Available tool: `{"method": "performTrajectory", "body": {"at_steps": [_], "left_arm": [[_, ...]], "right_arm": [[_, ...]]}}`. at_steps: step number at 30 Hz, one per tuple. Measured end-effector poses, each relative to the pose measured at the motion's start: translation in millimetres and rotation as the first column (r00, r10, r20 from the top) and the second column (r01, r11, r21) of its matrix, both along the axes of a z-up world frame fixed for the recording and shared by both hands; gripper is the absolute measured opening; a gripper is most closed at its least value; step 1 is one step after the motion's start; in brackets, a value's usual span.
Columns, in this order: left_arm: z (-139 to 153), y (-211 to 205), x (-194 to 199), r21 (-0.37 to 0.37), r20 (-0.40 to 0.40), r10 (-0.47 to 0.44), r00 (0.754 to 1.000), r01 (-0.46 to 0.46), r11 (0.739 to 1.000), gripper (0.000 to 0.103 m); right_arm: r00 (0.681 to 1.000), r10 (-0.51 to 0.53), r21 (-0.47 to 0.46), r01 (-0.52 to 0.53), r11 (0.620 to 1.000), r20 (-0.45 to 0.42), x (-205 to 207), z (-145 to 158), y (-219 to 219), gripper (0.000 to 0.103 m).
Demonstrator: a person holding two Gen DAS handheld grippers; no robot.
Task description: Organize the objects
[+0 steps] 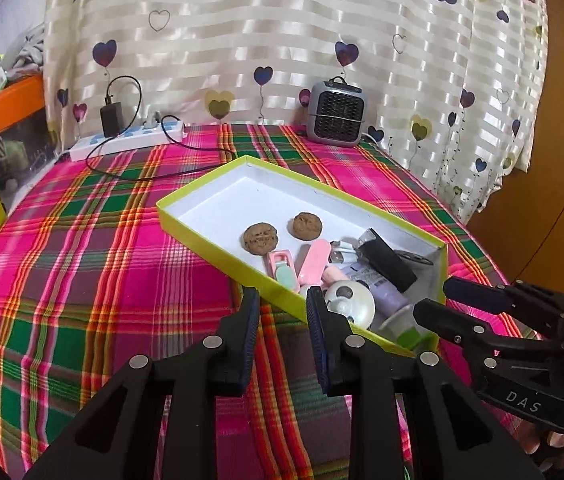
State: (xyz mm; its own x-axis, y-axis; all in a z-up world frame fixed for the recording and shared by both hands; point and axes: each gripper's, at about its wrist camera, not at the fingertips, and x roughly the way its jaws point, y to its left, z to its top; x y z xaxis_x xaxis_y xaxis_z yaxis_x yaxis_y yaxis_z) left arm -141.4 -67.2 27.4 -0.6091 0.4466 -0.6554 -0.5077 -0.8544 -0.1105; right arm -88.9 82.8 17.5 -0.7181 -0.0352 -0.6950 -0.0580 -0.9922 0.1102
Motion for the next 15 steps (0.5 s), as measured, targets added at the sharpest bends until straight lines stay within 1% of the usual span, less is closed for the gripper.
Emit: {"method": "performTrajectory", "body": {"at_steps": [8, 10, 11, 13, 14, 15], "left_arm": [[0.3, 0.4, 5.9, -0.009, -0.018, -0.006, 1.000, 0.006, 1.000, 0.022], [-1.2, -1.0, 4.7, -0.005, -0.007, -0.003, 1.000, 0.003, 1.000, 0.022], [-2.8, -1.9, 3.2, -0.007, -0.003, 0.003, 1.000, -0.003, 1.000, 0.022], [-5.2, -0.5, 2.6, -0.039, -0.019, 0.011, 1.000, -0.012, 0.999, 0.022], [-5.6, -0.3, 1.2, -0.038, -0.011, 0.005, 1.000, -0.006, 0.999, 0.022], [-4.5, -1.0, 1.0, -0.024, -0.010, 0.002, 1.000, -0.002, 1.000, 0.022]], "right_arm": [[1.000, 0.005, 0.010, -0.005, 1.000, 0.007, 6.4, 2.4, -4.3, 0.044], [1.000, 0.011, 0.010, -0.011, 1.000, 0.006, 7.3, 1.6, -6.3, 0.044], [0.999, 0.026, 0.007, -0.026, 1.000, 0.020, 6.4, 0.6, -6.7, 0.044], [0.999, 0.036, 0.042, -0.037, 0.998, 0.033, 6.2, 1.5, -7.9, 0.044], [0.999, 0.032, 0.051, -0.034, 0.998, 0.026, 8.2, 4.3, -6.9, 0.044], [0.999, 0.026, 0.041, -0.027, 0.999, 0.018, 9.4, 6.4, -4.6, 0.044]]}}
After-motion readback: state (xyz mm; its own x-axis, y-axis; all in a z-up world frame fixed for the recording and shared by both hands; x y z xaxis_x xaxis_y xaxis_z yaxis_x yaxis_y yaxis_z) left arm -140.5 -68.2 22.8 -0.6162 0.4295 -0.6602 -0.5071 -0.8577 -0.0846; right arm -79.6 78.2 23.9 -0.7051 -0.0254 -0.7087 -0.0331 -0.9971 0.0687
